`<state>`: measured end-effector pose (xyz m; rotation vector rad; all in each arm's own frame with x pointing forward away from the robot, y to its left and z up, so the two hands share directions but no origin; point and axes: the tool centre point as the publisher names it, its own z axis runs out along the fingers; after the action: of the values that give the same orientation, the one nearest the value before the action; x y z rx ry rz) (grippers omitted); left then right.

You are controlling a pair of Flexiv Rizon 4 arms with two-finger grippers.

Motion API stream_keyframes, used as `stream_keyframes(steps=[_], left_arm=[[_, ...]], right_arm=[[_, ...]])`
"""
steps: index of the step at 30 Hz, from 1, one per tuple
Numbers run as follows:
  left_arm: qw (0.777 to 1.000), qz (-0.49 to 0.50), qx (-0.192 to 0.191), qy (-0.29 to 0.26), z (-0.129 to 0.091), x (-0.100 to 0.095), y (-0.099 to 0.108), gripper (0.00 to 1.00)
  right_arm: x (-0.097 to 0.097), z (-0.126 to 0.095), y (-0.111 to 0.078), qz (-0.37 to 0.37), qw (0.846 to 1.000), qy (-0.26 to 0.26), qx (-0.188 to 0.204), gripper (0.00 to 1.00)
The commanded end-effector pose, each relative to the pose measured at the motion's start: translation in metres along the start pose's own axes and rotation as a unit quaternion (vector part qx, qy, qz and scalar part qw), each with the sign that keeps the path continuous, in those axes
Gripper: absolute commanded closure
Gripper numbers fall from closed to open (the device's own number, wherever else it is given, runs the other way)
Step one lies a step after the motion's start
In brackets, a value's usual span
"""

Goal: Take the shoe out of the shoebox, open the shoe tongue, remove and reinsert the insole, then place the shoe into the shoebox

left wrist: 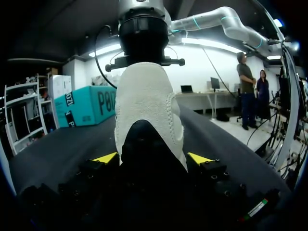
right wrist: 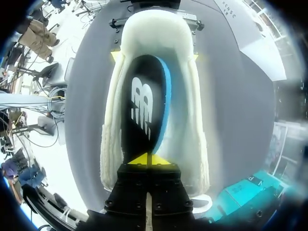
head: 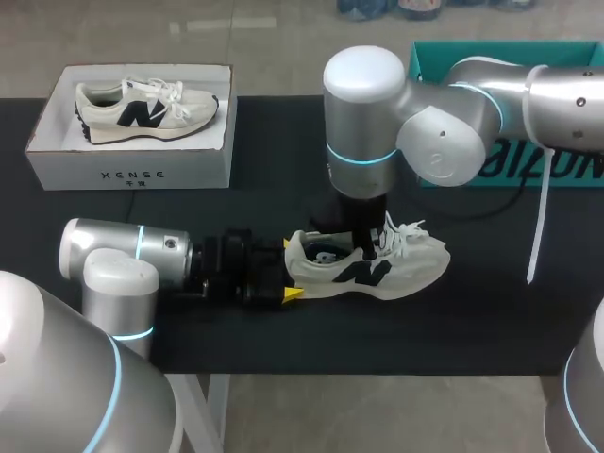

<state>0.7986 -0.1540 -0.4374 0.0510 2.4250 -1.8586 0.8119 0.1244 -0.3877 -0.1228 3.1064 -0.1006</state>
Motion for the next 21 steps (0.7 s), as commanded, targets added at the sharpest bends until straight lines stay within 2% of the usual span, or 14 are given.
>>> stream_keyframes(steps=[1,15,21], left_arm=[[1.000,0.000,-0.001,-0.002,0.001,-0.001,0.002,1.00],[1.000,0.000,-0.001,-0.002,0.001,-0.001,0.002,1.00],[1.000,0.000,-0.001,-0.002,0.001,-0.001,0.002,1.00]], right_arm=[[0.000,-0.005,-0.009,0.011,1.000,-0.007,-0.009,1.00],[-0.019,-0.018,-0.020,0.050,0.997,-0.035,-0.038,1.00],[-0.024,-0.027,-0.010,0.048,0.996,-0.045,-0.055,1.00]])
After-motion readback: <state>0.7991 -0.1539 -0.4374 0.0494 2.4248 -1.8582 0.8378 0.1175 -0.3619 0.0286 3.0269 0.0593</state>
